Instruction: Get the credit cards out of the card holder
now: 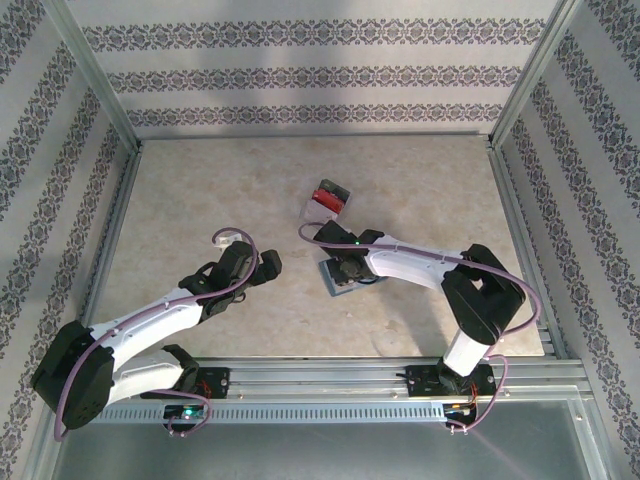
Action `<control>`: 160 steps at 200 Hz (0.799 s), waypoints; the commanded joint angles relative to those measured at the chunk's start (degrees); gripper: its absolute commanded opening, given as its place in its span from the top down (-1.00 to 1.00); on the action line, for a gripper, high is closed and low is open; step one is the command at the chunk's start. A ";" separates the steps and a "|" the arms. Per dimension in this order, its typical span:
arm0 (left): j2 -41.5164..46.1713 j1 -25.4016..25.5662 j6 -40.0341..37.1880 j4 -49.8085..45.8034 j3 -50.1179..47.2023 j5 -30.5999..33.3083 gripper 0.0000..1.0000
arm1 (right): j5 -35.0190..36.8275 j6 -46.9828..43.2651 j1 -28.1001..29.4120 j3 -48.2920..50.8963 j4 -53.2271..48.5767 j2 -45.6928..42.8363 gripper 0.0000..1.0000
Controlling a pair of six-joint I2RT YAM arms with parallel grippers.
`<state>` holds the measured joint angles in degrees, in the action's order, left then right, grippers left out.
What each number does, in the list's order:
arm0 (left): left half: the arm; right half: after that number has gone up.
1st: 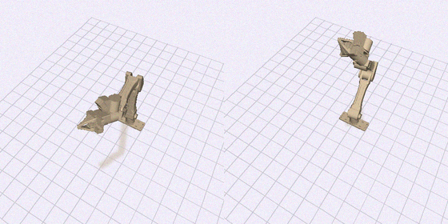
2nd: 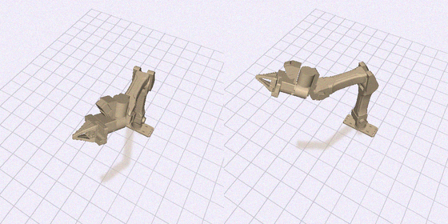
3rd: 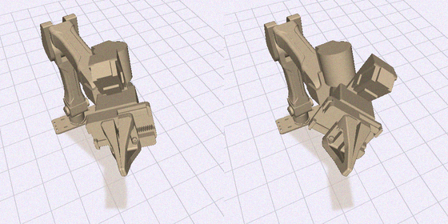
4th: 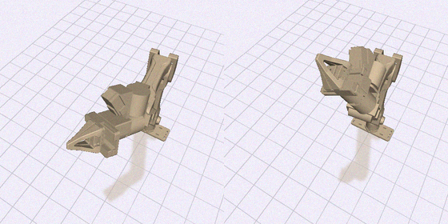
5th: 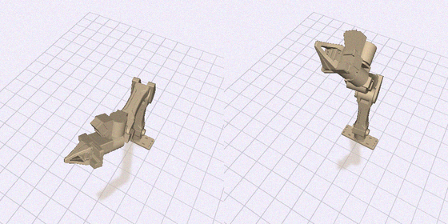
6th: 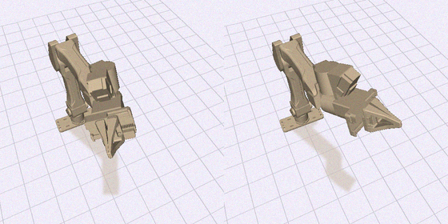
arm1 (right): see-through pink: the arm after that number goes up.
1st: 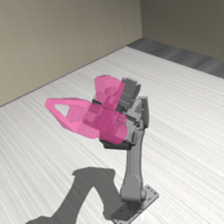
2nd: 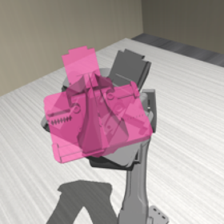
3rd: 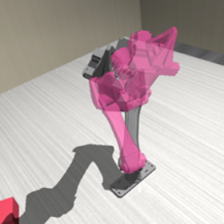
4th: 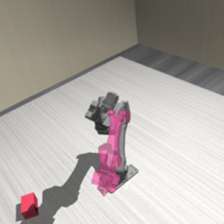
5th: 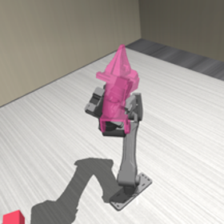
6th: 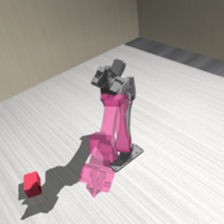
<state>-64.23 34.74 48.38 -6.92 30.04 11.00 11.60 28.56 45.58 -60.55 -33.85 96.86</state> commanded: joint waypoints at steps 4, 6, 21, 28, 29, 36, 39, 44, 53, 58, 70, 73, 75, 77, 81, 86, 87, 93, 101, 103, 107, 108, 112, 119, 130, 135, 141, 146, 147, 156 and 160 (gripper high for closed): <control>0.82 -0.79 -1.01 -2.05 1.86 -0.02 -0.99 | 3.32 -0.68 -1.40 1.34 -2.16 -2.09 0.34; 0.85 -0.74 -1.01 -2.05 1.86 0.00 -0.99 | 3.41 -0.69 -1.45 1.34 -2.25 -2.15 0.34; 0.86 -0.76 -1.09 -2.05 2.02 -0.10 -0.99 | 3.87 -0.95 -2.23 1.84 -2.37 -2.55 0.30; 0.85 -0.73 -1.25 -2.16 2.11 -0.17 -0.99 | 3.95 -1.12 -2.57 2.09 -2.37 -2.79 0.30; 0.81 -0.73 -1.26 -2.15 2.08 -0.18 -0.99 | 3.96 -1.13 -2.63 2.19 -2.37 -2.80 0.30; 0.86 -0.73 -1.35 -2.34 2.28 -0.18 -0.99 | 4.02 -1.20 -3.07 2.60 -2.37 -2.98 0.30; 0.85 -0.73 -1.42 -2.36 2.34 -0.19 -0.99 | 4.07 -1.26 -3.23 2.70 -2.32 -3.07 0.30; 0.85 -0.72 -1.57 -2.57 2.45 -0.27 -0.99 | 4.16 -1.31 -3.52 3.07 -2.24 -3.25 0.29; 0.72 -0.73 -2.03 -2.75 2.79 -0.52 -0.99 | 4.17 -1.44 -4.02 3.48 -2.20 -3.59 0.29; 0.73 -0.68 -2.35 -2.87 3.07 -0.80 -0.99 | 4.06 -1.56 -4.30 3.71 -2.04 -3.74 0.29; 0.42 -0.69 -3.33 -3.31 3.88 -1.39 -0.99 | 3.55 -1.92 -5.07 4.27 -1.60 -3.95 0.29; 0.28 -0.65 -3.55 -3.42 4.15 -1.59 -0.99 | 3.44 -1.92 -5.21 4.38 -1.51 -3.96 0.30; 0.21 -0.64 -3.77 -3.51 4.32 -1.64 -0.99 | 3.35 -1.99 -5.34 4.48 -1.49 -3.96 0.30; 0.08 -0.60 -3.94 -3.60 4.50 -1.74 -0.99 | 3.32 -1.99 -5.51 4.55 -1.44 -3.96 0.30; -0.12 -0.51 -4.30 -3.80 4.85 -1.98 -0.99 | 3.27 -2.06 -5.71 4.63 -1.34 -4.00 0.30; -0.49 -0.27 -4.71 -3.93 5.33 -2.18 -0.99 | 3.18 -2.11 -6.00 4.85 -1.23 -3.96 0.30; -0.56 -0.24 -4.79 -3.96 5.44 -2.20 -0.99 | 3.18 -2.15 -6.06 4.84 -1.18 -3.96 0.30; -1.00 0.11 -5.26 -4.11 5.97 -2.29 -0.99 | 3.09 -2.26 -6.41 5.00 -1.13 -3.91 0.30; -1.60 0.62 -5.77 -4.24 6.67 -2.36 -0.99 | 3.02 -2.36 -6.86 5.19 -1.05 -3.89 0.29; -1.78 0.77 -5.82 -4.24 6.82 -2.38 -0.99 | 3.00 -2.43 -7.03 5.25 -1.05 -3.92 0.29; -2.20 1.05 -5.98 -4.17 7.13 -2.47 -0.99 | 2.87 -2.50 -7.21 5.44 -0.96 -3.96 0.29; -2.25 1.08 -6.04 -4.16 7.18 -2.52 -0.99 | 2.85 -2.52 -7.32 5.44 -0.92 -3.96 0.29; -2.62 1.32 -6.23 -4.04 7.49 -2.64 -0.99 | 2.69 -2.57 -7.60 5.53 -0.75 -3.96 0.29; -3.22 1.71 -6.45 -3.75 7.87 -2.81 -0.99 | 2.40 -2.69 -8.15 5.69 -0.54 -4.05 0.29; -4.44 2.32 -6.63 -3.09 8.35 -3.39 -0.99 | 2.12 -3.01 -8.78 5.80 -0.43 -4.22 0.28; -4.88 2.54 -6.67 -2.73 8.53 -3.65 -0.99 | 1.99 -3.17 -9.23 5.80 -0.36 -4.30 0.27; -5.48 2.76 -6.71 -2.37 8.69 -3.92 -0.99 | 1.93 -3.39 -9.59 5.80 -0.28 -4.38 0.27; -5.91 2.94 -6.72 -2.11 8.85 -4.11 -0.99 | 1.85 -3.62 -9.97 5.71 -0.18 -4.40 0.27; -6.04 2.95 -6.72 -2.03 8.83 -4.17 -0.99 | 1.81 -3.70 -10.02 5.71 -0.17 -4.40 0.27; -6.66 3.13 -6.73 -1.58 8.98 -4.48 -0.99 | 1.44 -4.00 -10.69 5.55 0.20 -4.31 0.25; -6.90 3.15 -6.69 -1.42 8.98 -4.57 -0.99 | 1.22 -4.09 -11.03 5.54 0.39 -4.22 0.24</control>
<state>-69.54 36.95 43.31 -8.82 37.54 7.64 13.65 26.13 36.07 -55.35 -34.02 94.08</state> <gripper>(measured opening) 0.994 0.367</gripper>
